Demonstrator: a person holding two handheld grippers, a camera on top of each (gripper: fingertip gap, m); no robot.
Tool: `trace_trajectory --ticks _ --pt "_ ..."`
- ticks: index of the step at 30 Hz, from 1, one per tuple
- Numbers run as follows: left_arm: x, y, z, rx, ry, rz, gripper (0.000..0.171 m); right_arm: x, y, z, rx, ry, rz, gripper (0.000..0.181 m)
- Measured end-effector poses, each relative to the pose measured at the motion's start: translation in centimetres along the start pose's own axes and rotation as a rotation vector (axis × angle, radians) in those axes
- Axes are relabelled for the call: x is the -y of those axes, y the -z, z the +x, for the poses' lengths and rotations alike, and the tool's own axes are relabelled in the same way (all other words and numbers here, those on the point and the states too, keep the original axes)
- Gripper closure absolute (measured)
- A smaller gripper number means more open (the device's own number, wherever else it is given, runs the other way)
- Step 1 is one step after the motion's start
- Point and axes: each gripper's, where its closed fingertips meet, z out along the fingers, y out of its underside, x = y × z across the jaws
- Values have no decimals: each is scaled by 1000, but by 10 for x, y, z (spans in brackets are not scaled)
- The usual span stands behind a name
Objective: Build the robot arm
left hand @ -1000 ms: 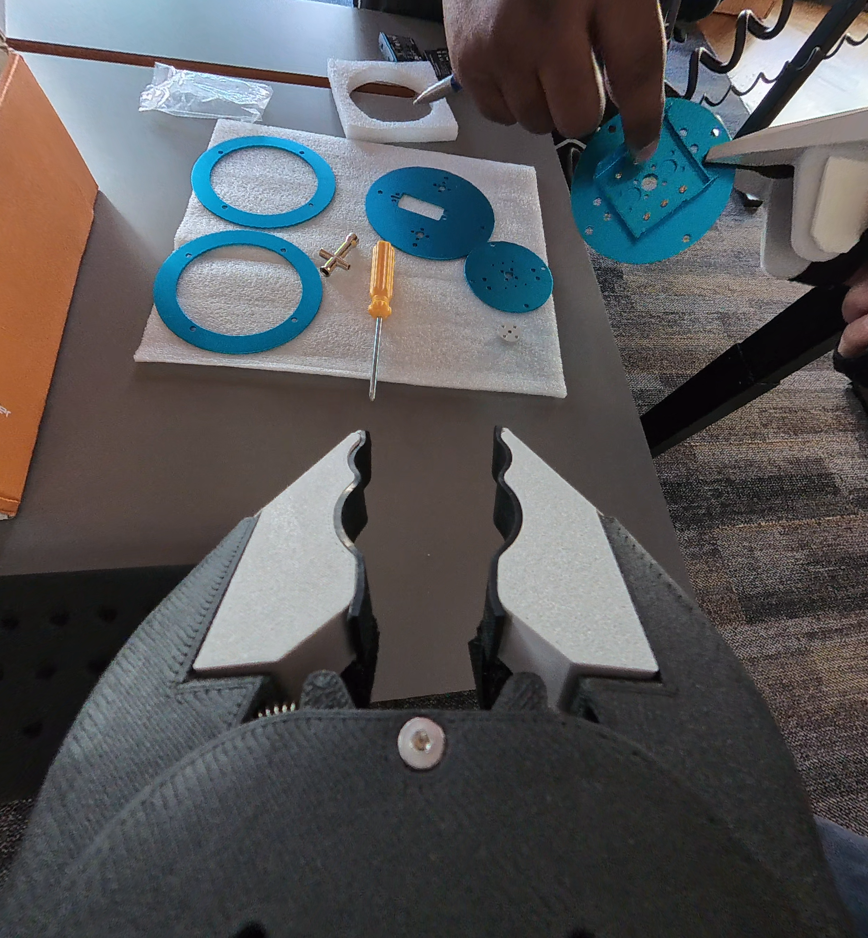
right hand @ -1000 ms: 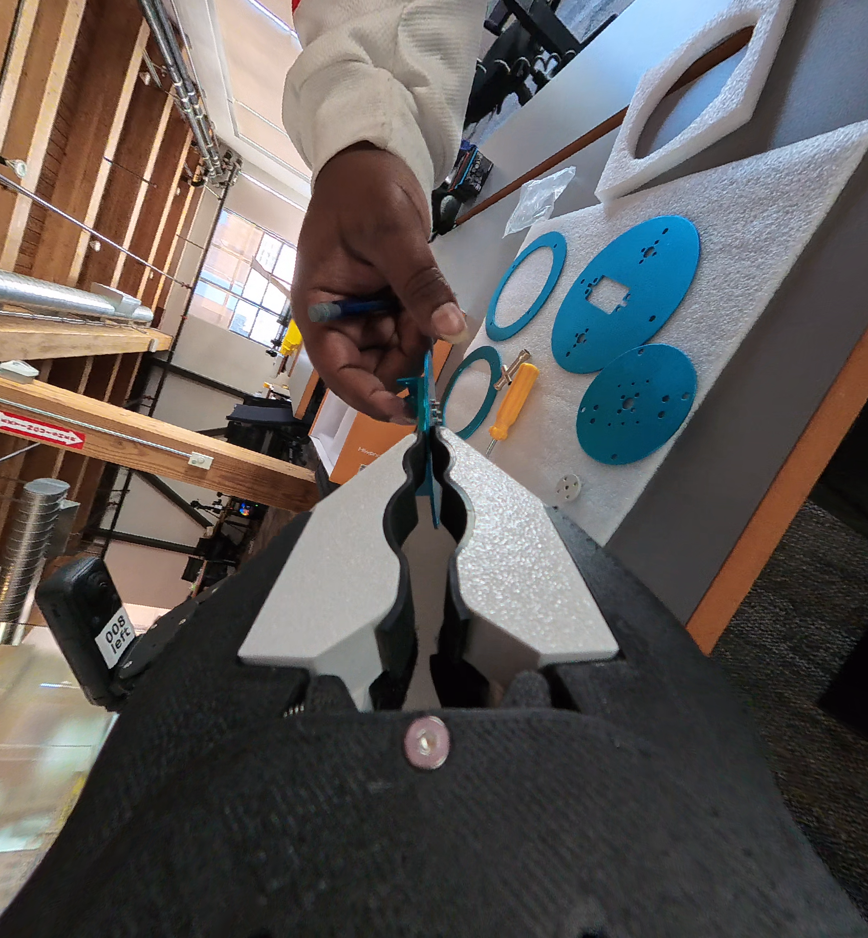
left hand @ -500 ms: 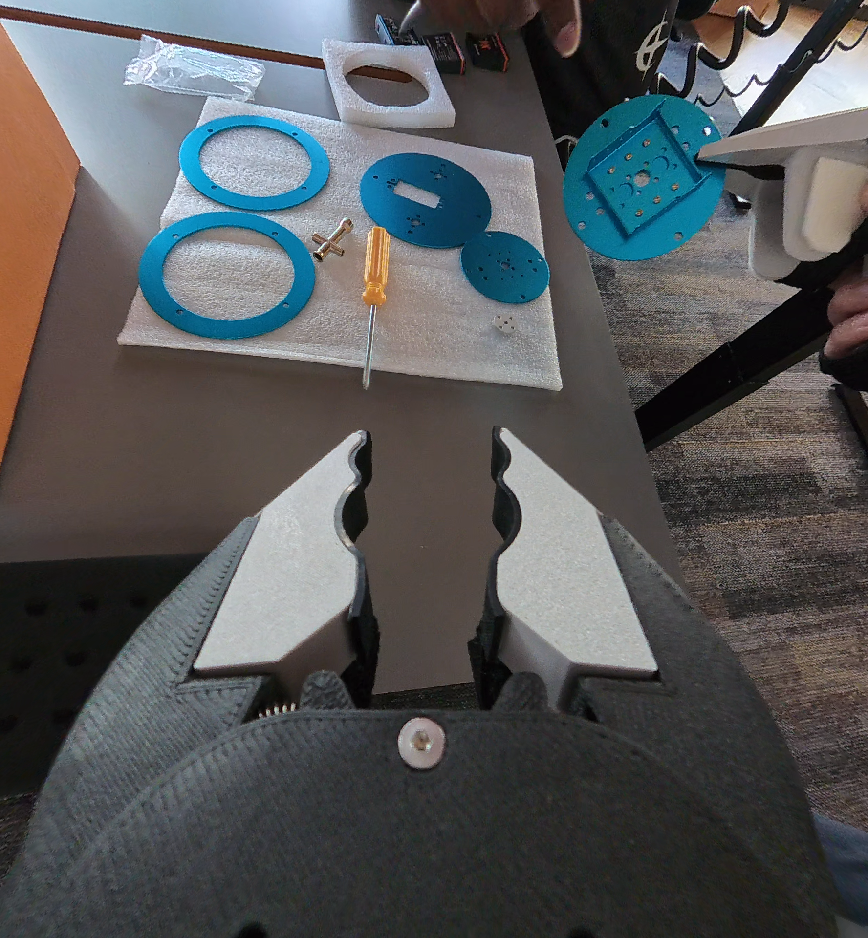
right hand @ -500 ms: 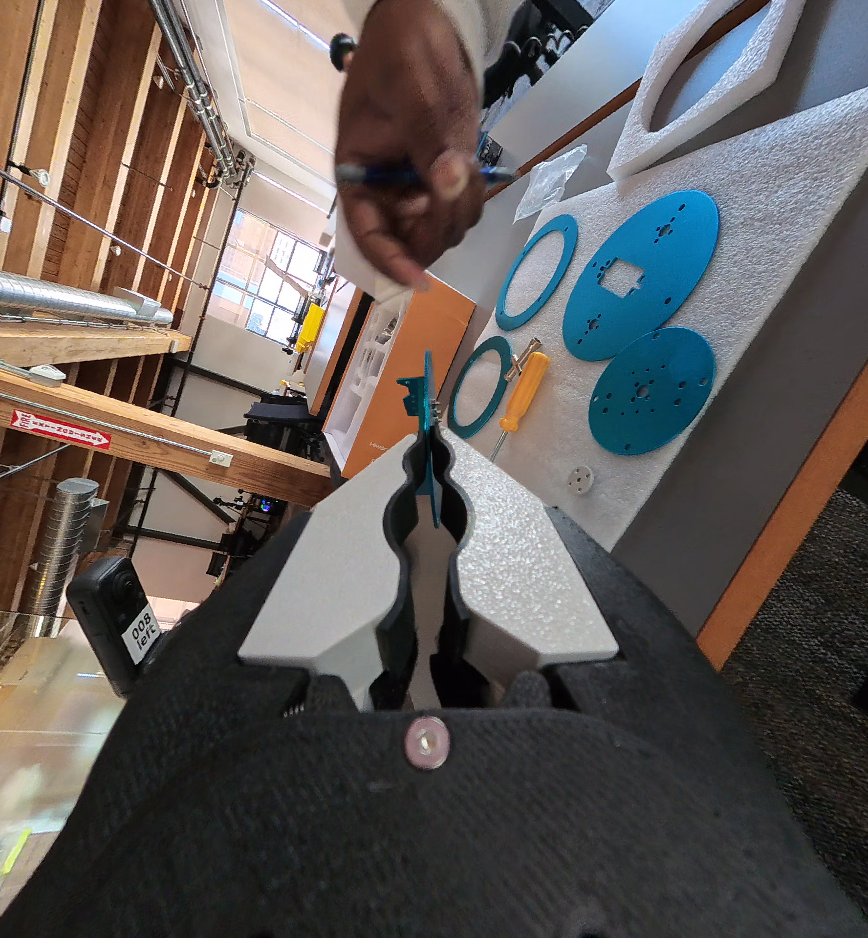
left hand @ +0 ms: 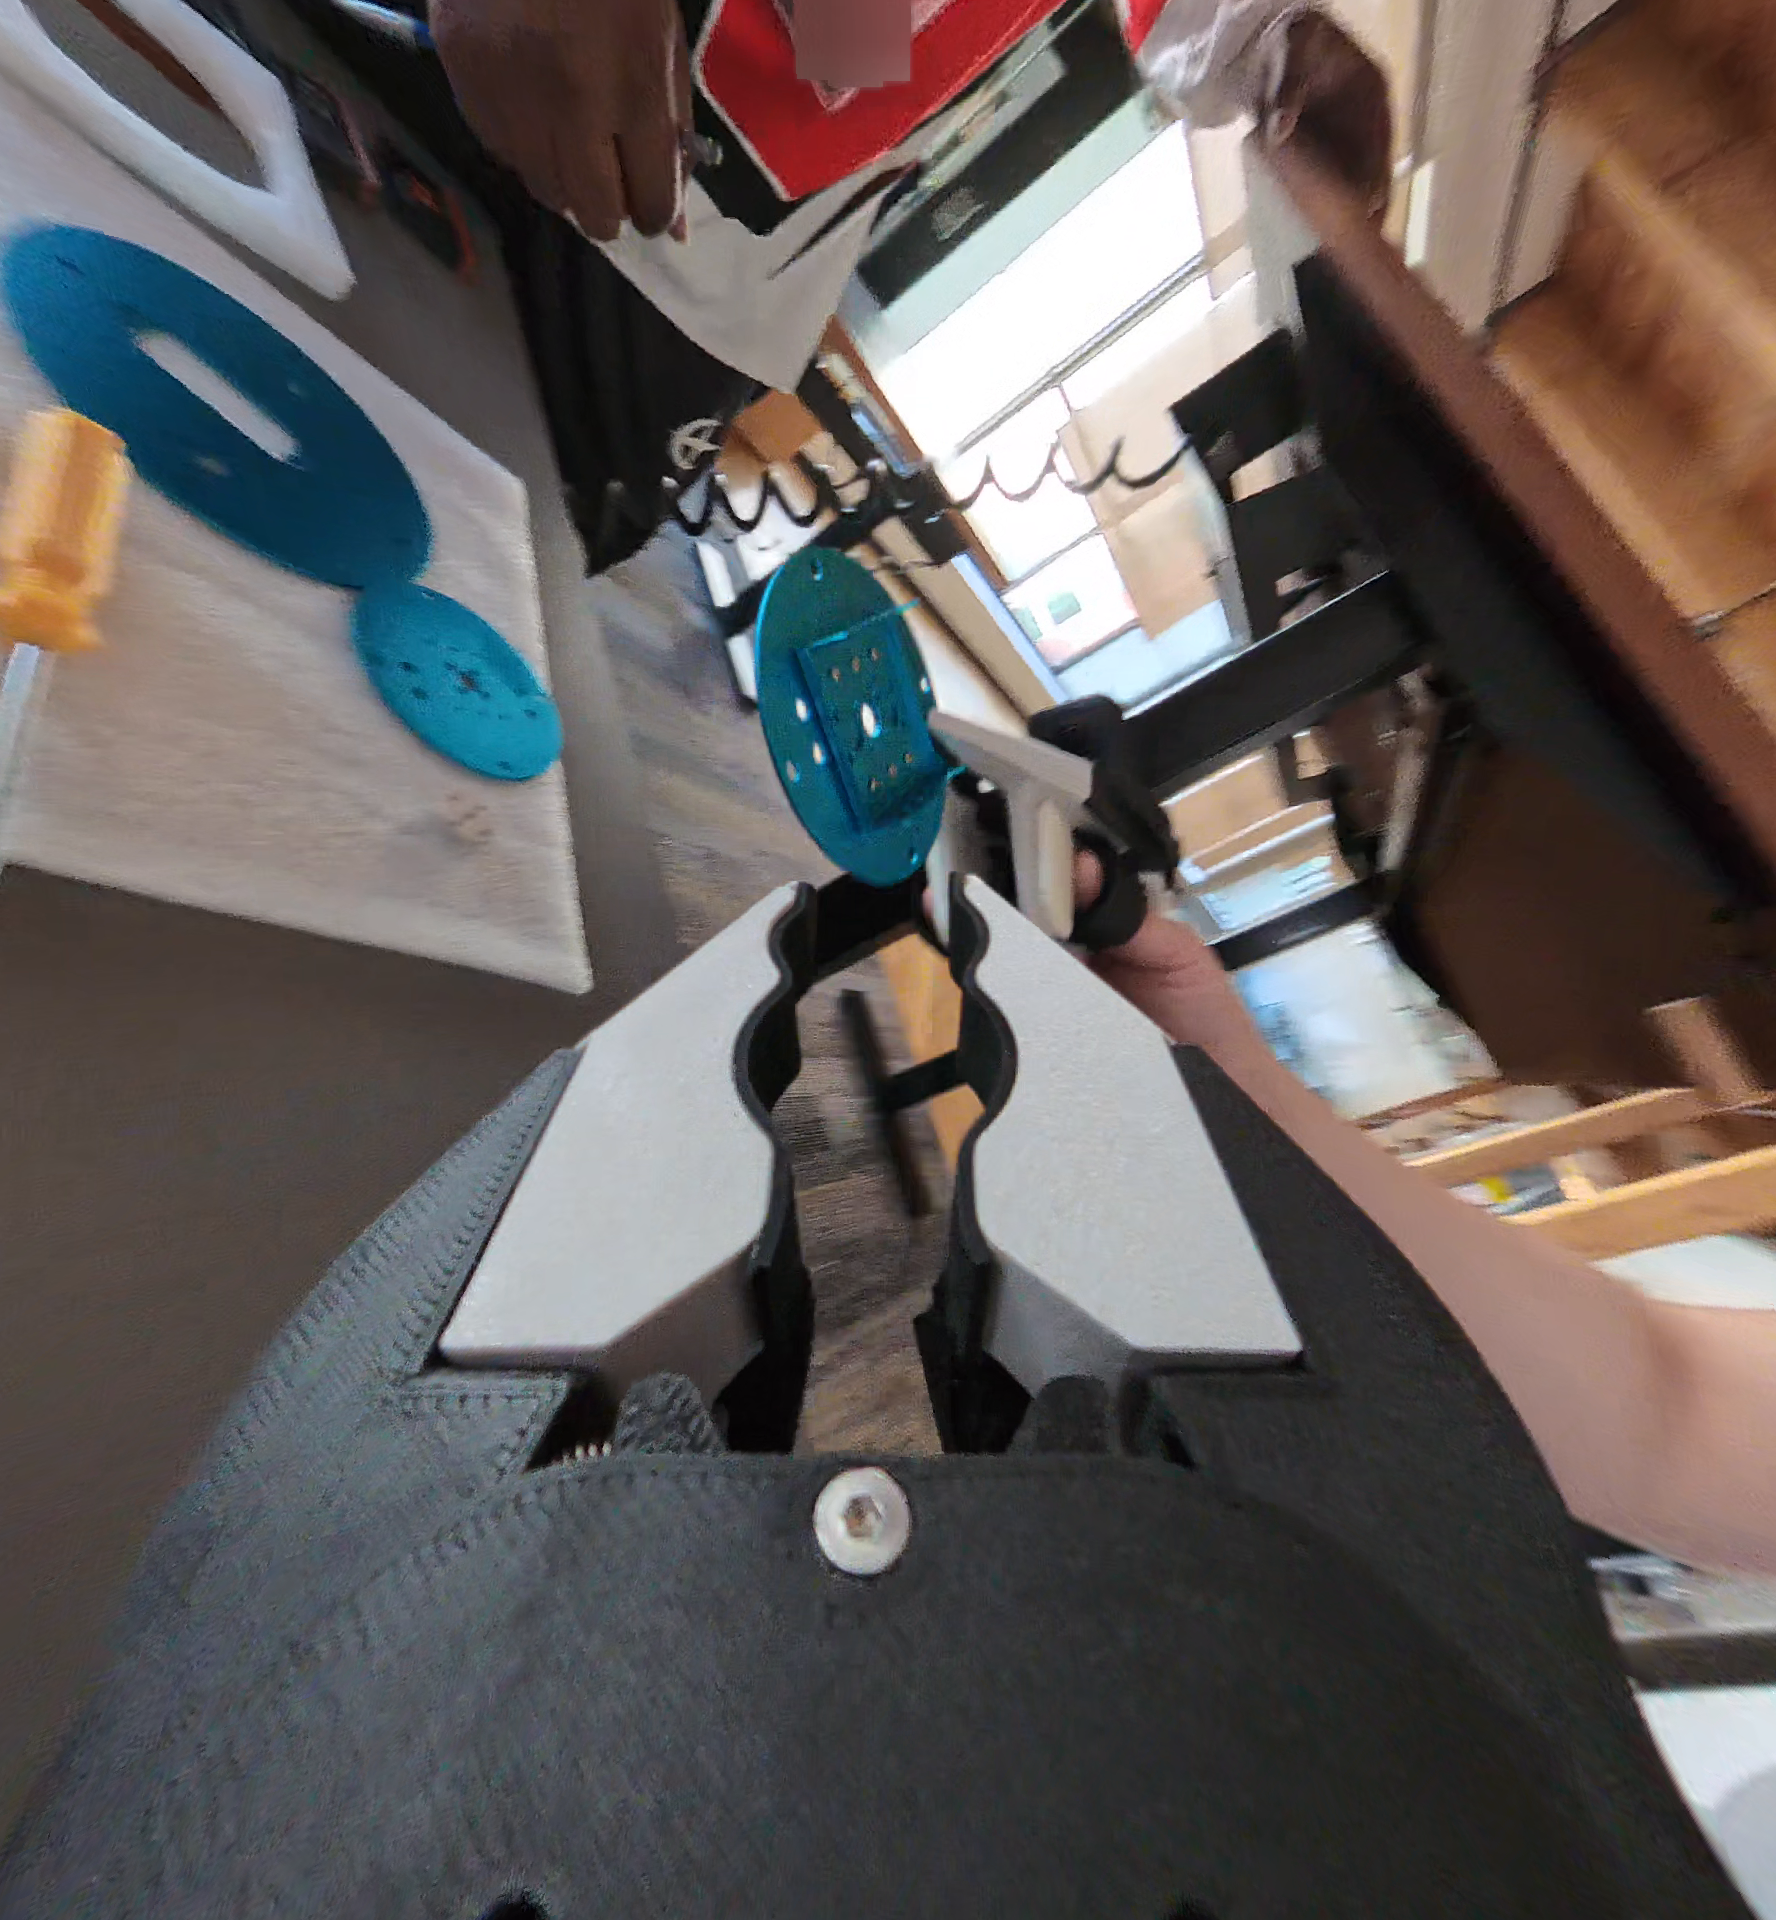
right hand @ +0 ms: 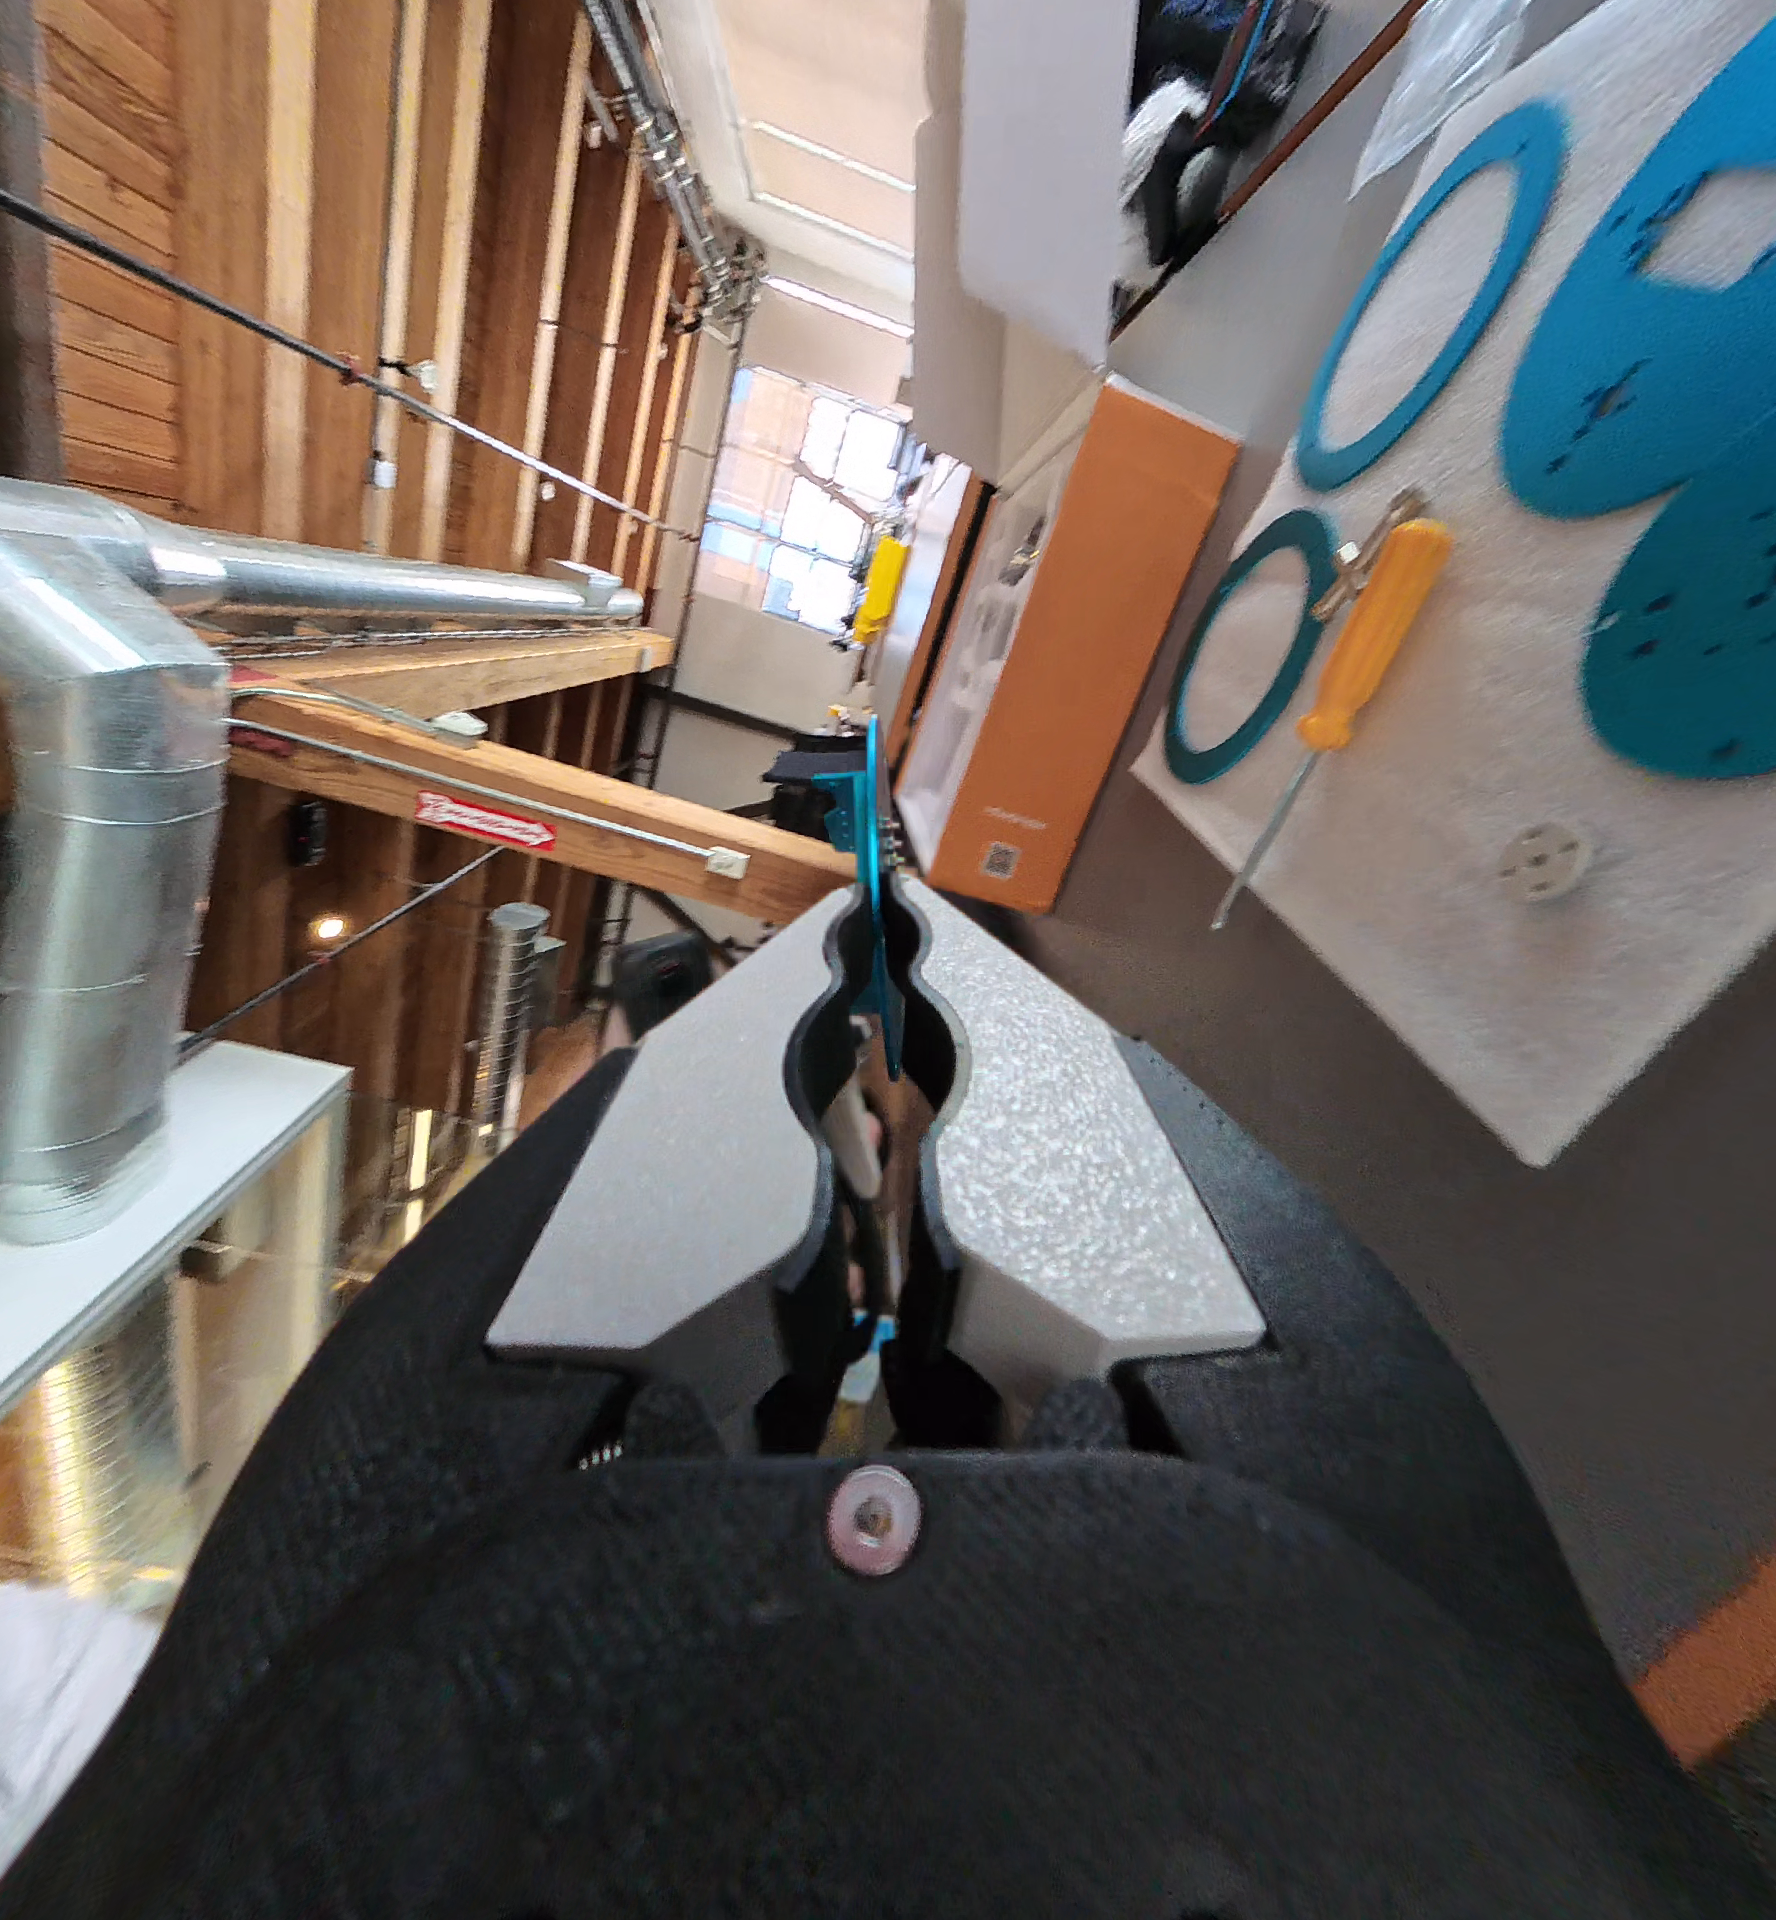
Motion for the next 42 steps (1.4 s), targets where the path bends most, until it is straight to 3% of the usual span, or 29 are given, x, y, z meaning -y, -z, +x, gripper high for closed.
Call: trace_trajectory --ticks 4,6,8,10,12,14,19,24,31,42 --pt "7 -6 1 -95 102 44 150 -13 -5 -10 103 -77 -35 180" --pt "7 -4 2 -137 132 51 164 -14 -4 -9 117 -102 -36 181" --pt "-1 -3 -9 -102 148 35 161 -19 -2 -6 118 -110 -53 181" --pt "-9 -2 -16 -70 145 21 148 -27 -1 -4 120 -116 -79 181" --pt "-22 -2 -14 -97 166 -14 152 -42 0 -1 129 -135 -132 181" --pt "-33 -1 -10 -144 201 -16 171 -55 4 4 131 -164 -148 181" --pt "-67 8 -17 -182 326 -32 171 -85 19 23 121 -228 -176 181" --pt "-72 18 -25 -198 401 7 171 -103 23 29 118 -238 -218 181" --pt "-67 10 -36 -124 353 -34 171 -93 19 36 114 -250 -207 181" --pt "-42 0 -51 -128 435 -11 171 -64 2 42 138 -201 -191 180"
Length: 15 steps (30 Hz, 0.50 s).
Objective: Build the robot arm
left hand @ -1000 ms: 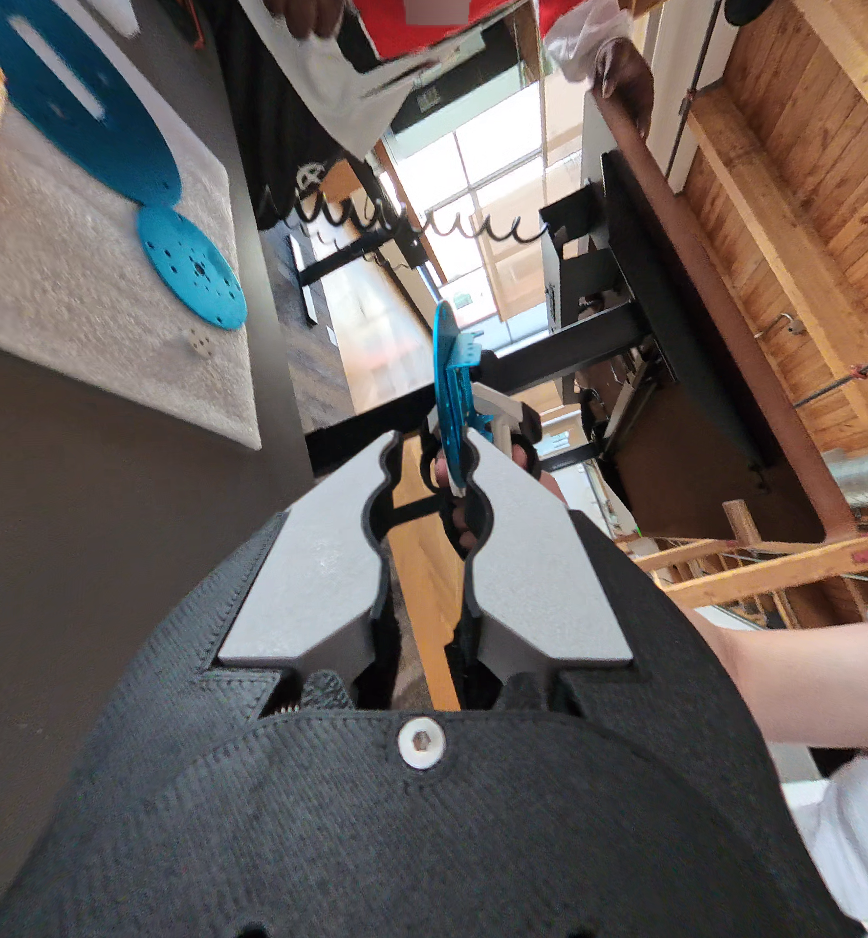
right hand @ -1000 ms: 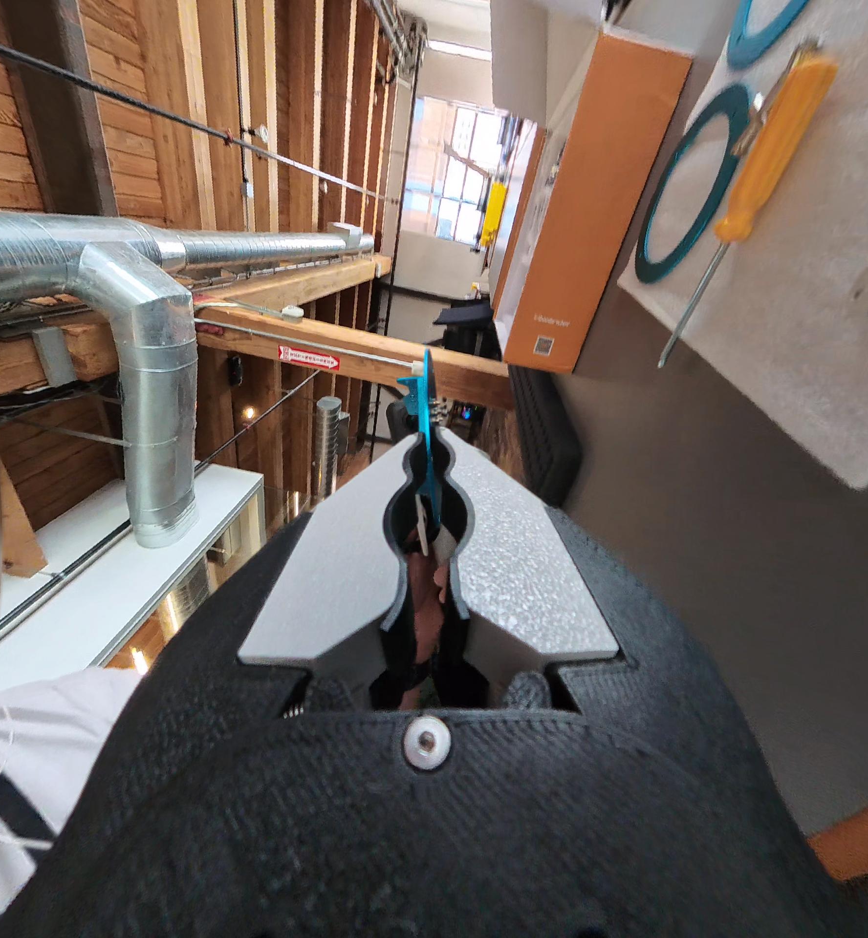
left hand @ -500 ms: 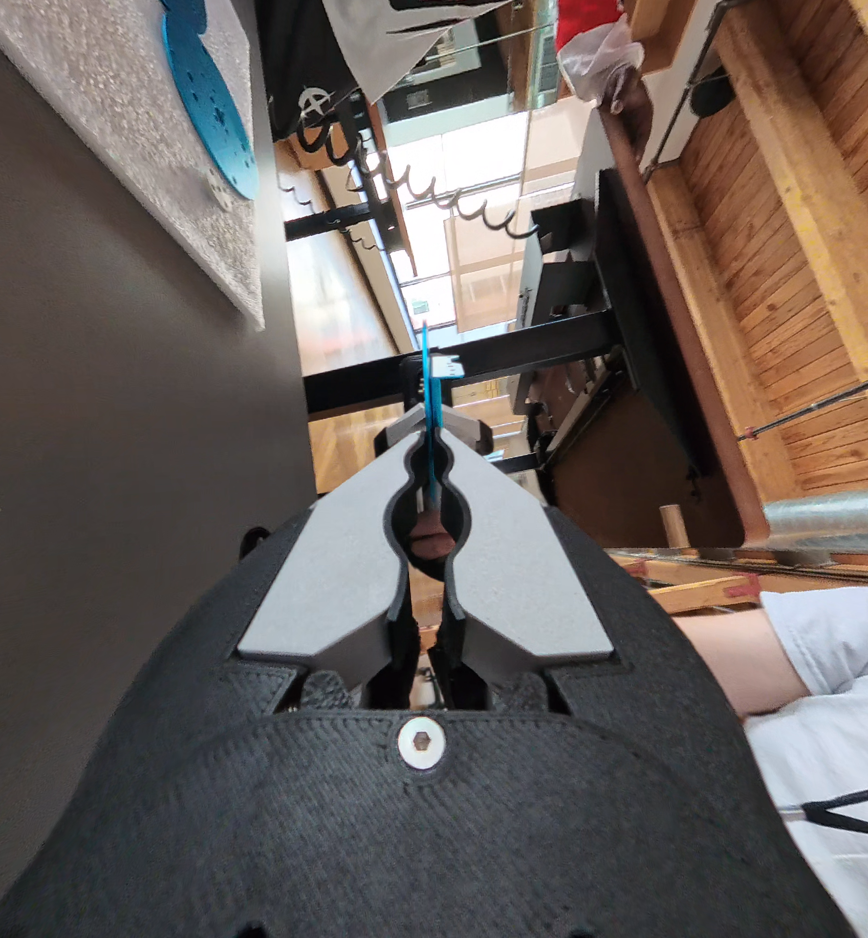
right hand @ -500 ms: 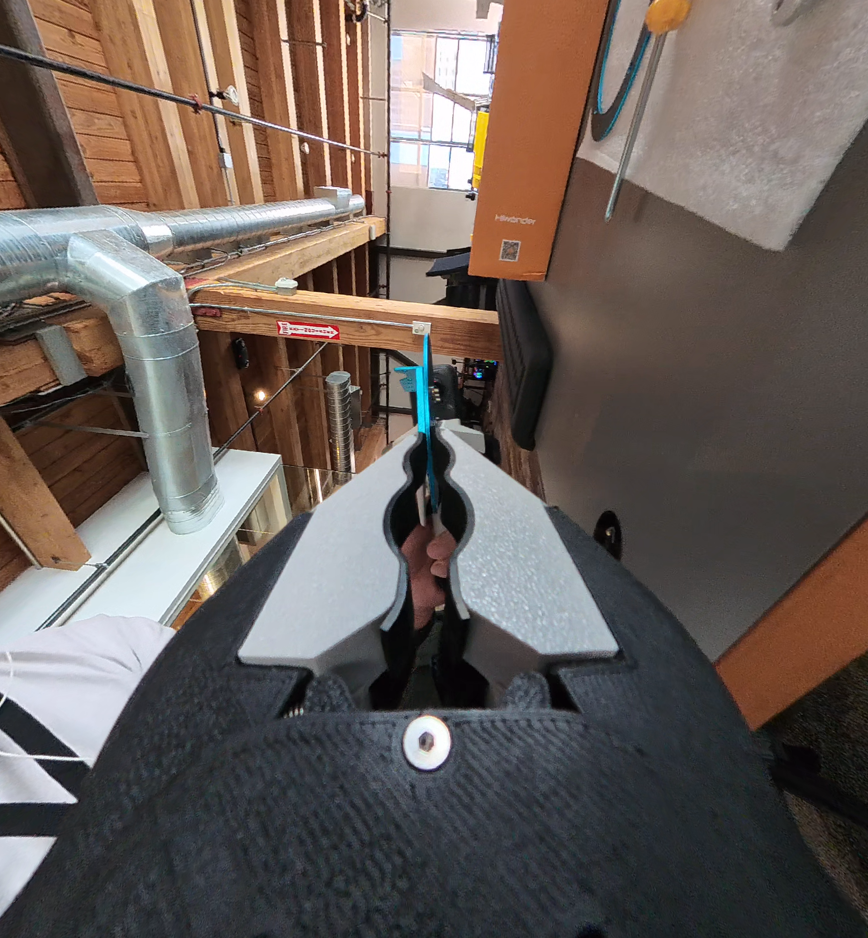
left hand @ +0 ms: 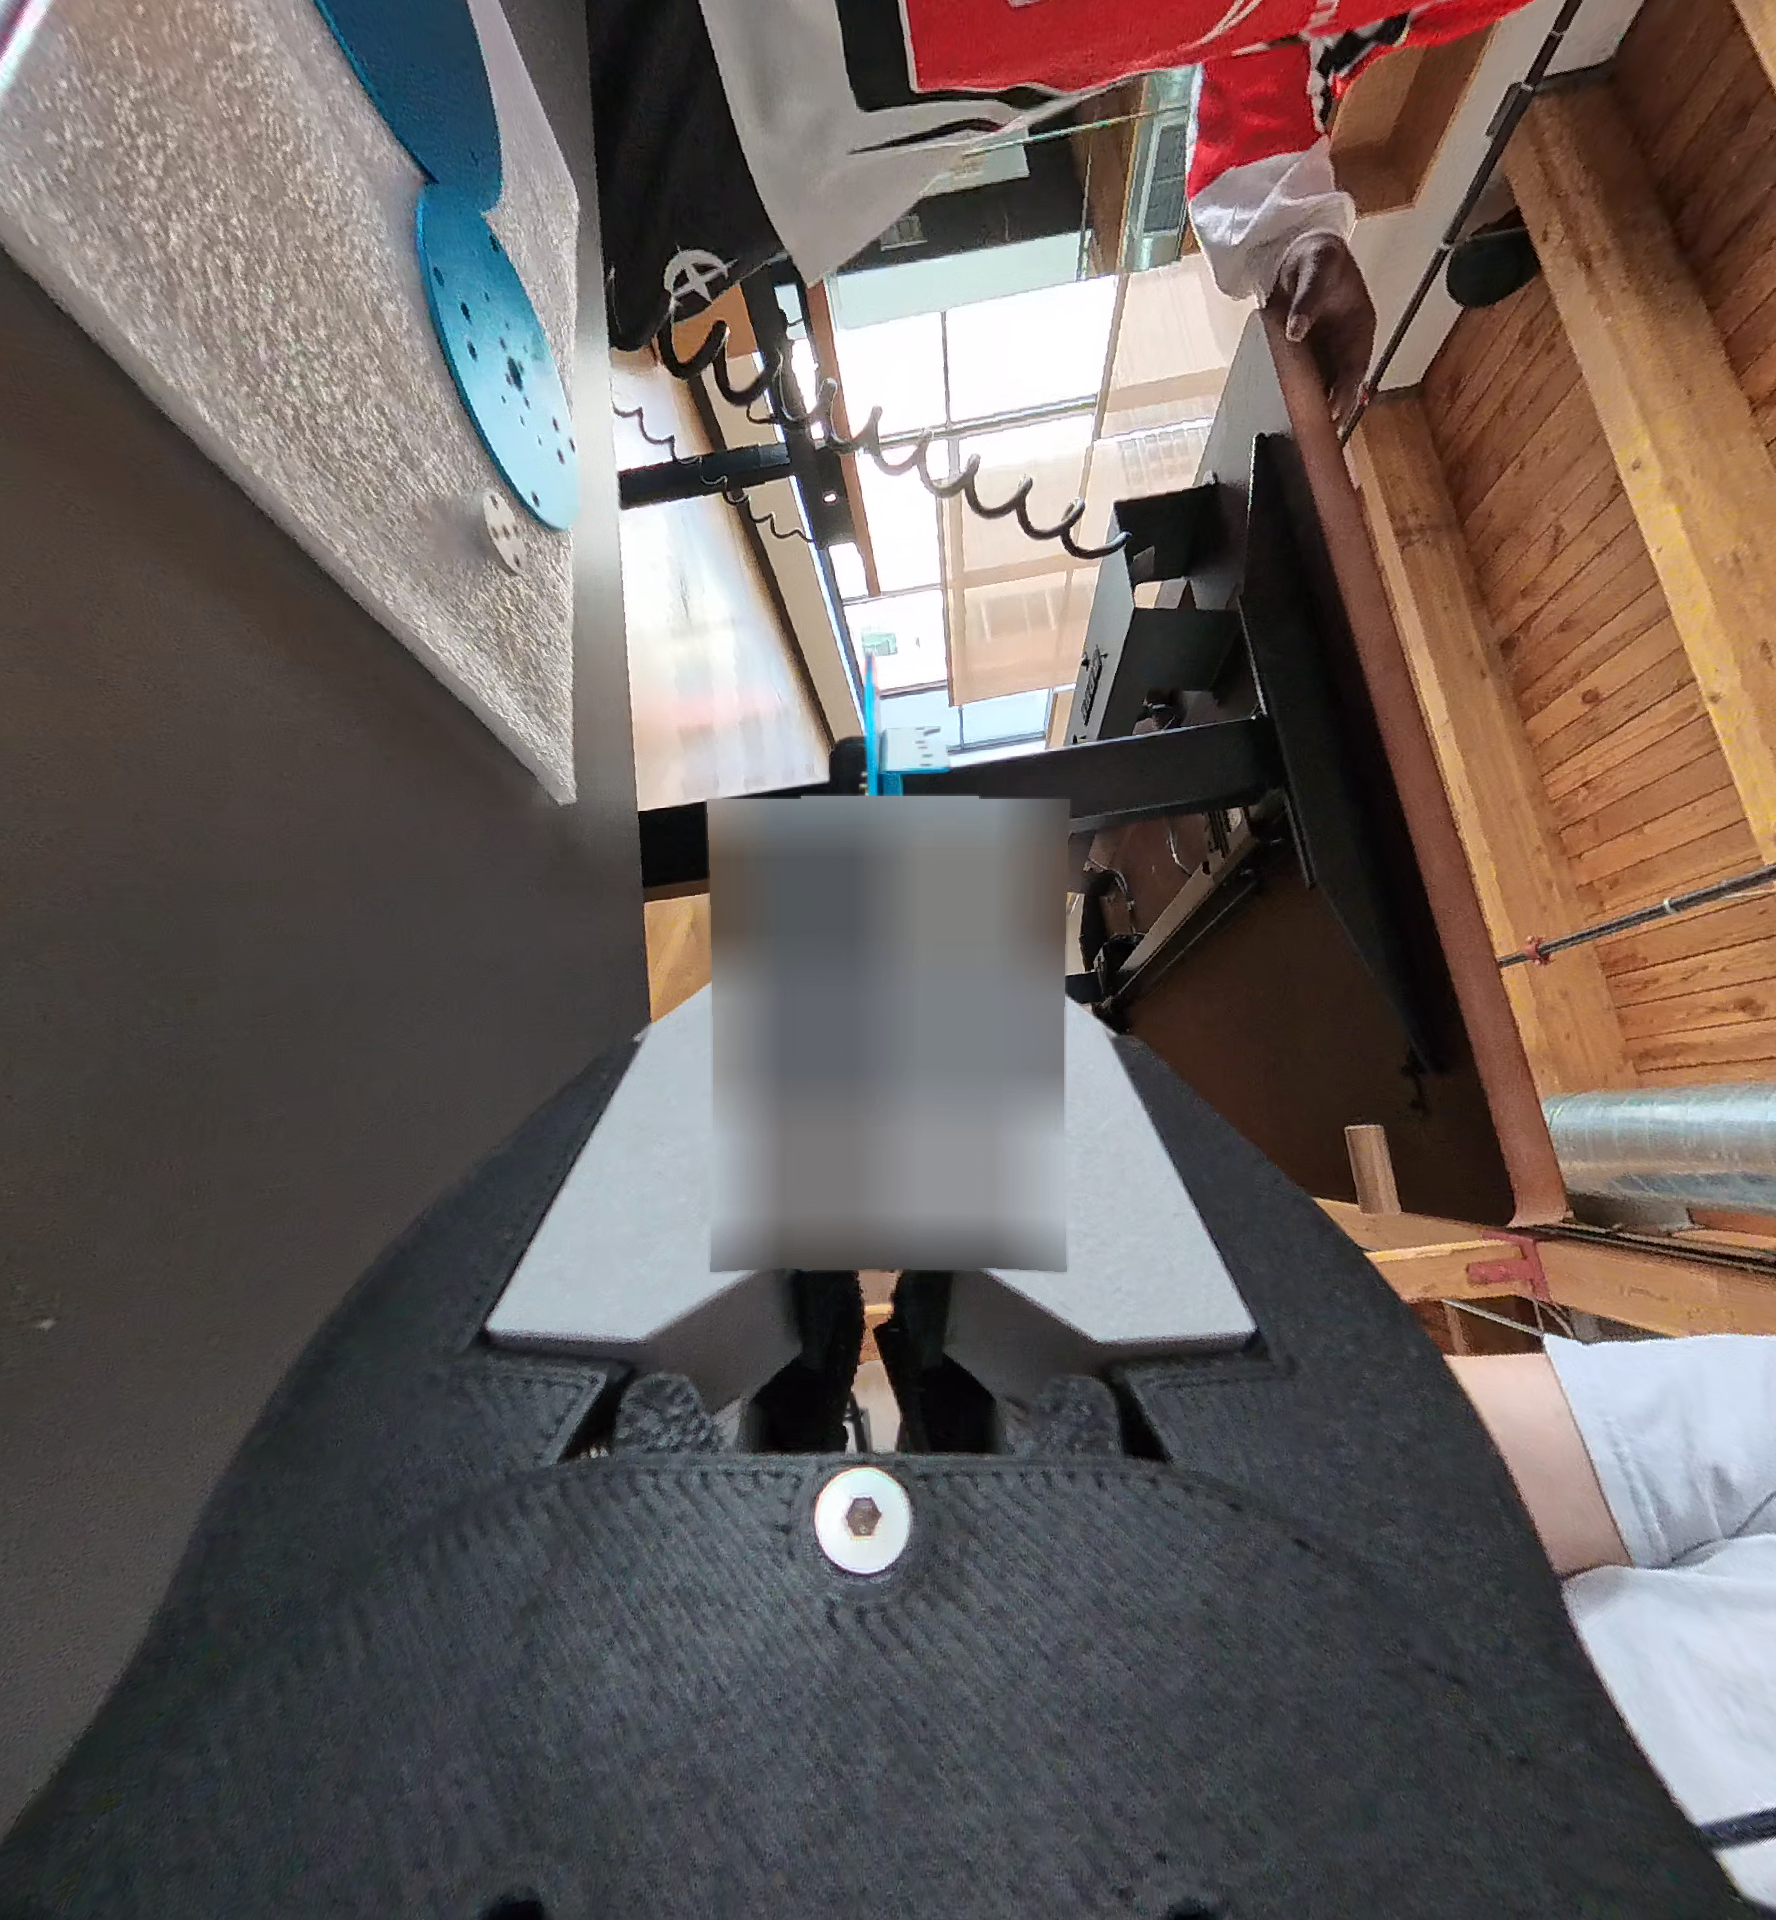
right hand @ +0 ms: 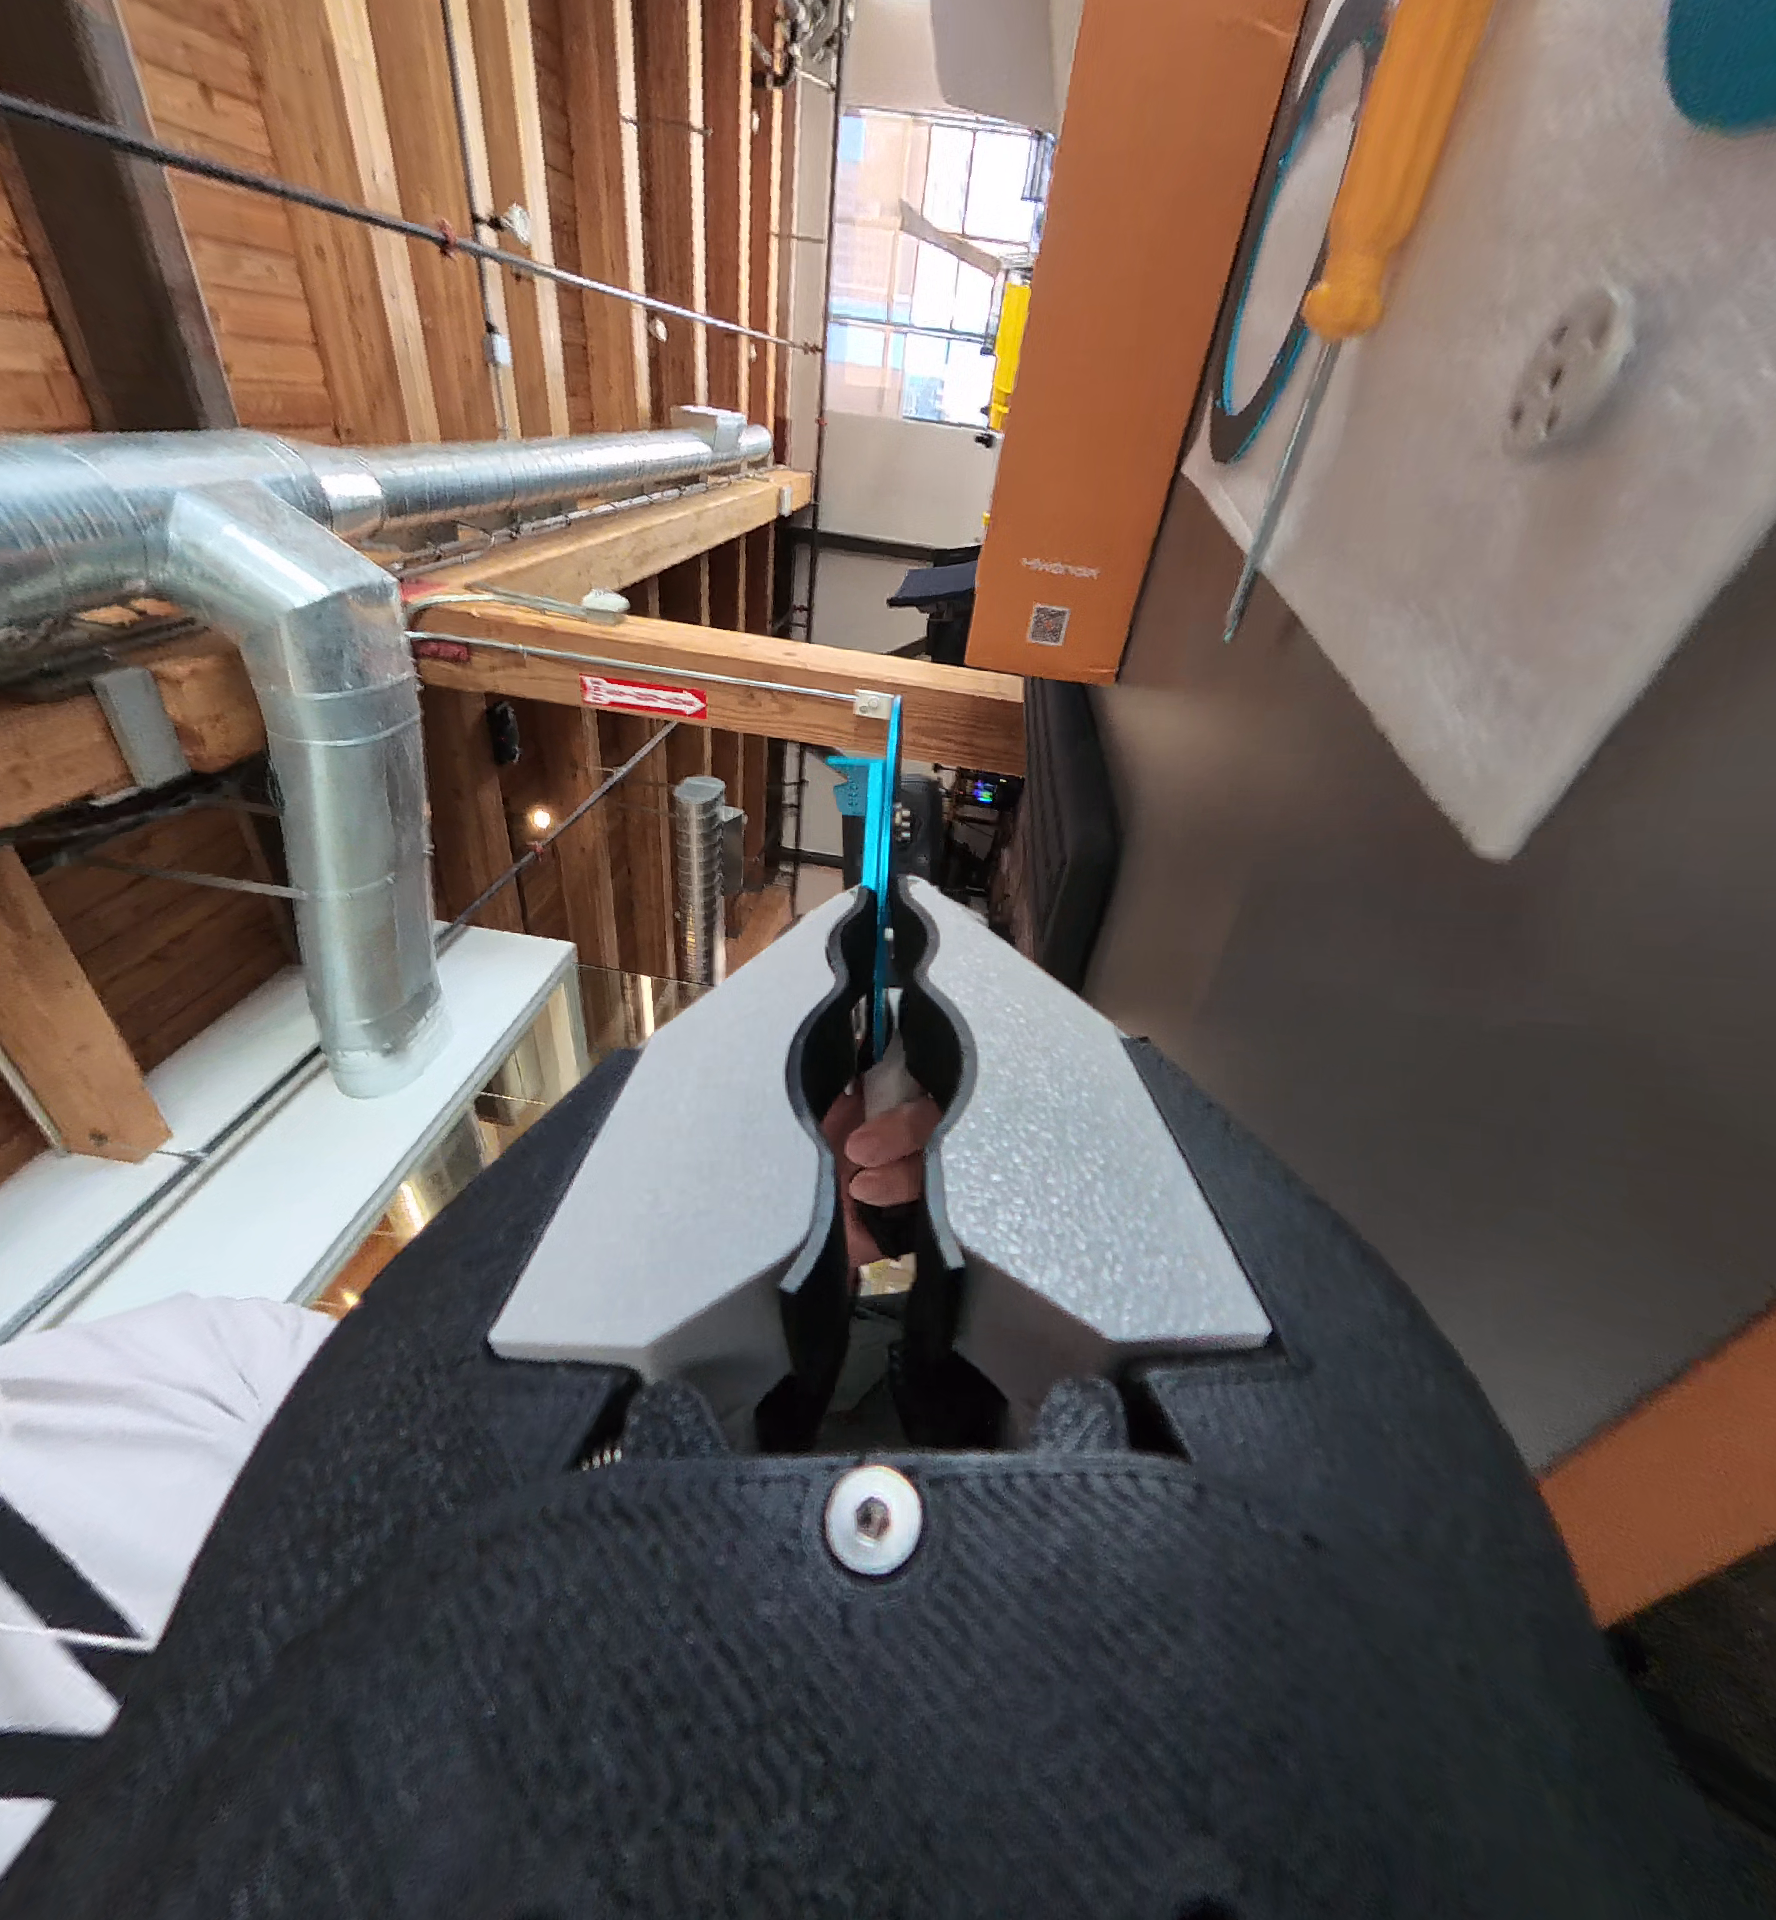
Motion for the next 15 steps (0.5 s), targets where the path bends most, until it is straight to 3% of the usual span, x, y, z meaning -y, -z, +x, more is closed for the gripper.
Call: trace_trajectory --ticks 5,8,11,15 --pt "11 17 -3 8 27 73 171 7 6 4 -64 87 8 172" --pt "19 35 -10 54 27 140 171 1 19 12 -247 385 -3 173" --pt "25 50 -13 113 -3 203 171 -20 22 13 -388 721 -104 152" --pt "31 71 -19 249 -98 270 171 -23 17 27 -539 999 -169 147"
